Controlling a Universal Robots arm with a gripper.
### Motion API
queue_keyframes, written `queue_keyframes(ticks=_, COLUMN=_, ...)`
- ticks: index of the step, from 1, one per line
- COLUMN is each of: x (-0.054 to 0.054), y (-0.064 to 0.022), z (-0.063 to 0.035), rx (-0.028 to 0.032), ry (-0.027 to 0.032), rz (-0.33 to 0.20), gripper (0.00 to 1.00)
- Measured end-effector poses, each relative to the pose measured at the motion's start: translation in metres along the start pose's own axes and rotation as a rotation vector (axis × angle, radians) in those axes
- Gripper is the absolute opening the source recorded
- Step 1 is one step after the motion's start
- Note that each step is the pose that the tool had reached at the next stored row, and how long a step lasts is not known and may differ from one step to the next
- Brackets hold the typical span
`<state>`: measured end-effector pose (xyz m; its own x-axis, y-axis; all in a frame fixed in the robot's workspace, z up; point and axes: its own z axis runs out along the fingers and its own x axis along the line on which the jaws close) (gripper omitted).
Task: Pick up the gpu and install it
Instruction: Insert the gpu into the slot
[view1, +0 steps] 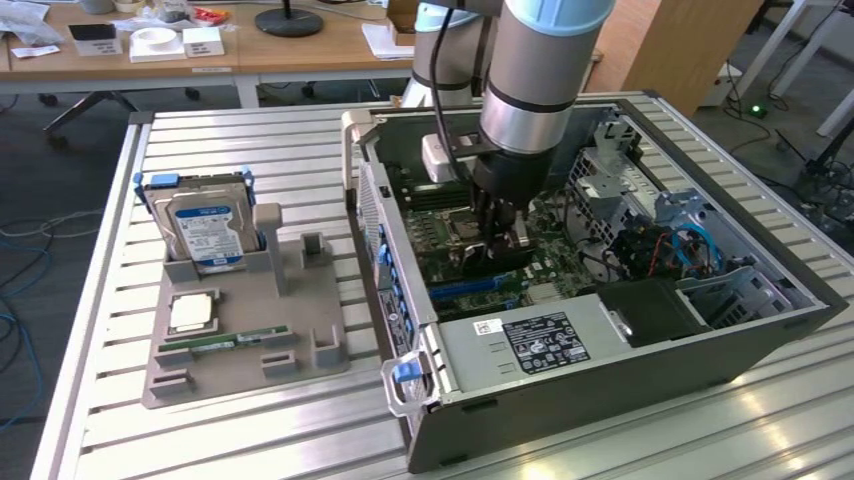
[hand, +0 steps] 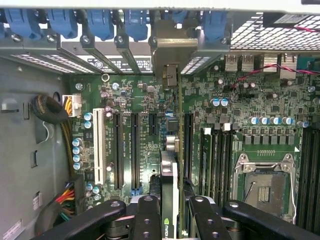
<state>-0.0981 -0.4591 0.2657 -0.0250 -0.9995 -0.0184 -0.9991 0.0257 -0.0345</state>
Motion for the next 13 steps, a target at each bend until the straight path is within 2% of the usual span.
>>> queue_keyframes(ticks=13, x=-0.0002, y=0.0028, z=0.0027, rx=0.0001, ry=0.0025, rz=0.0, gripper=0.27)
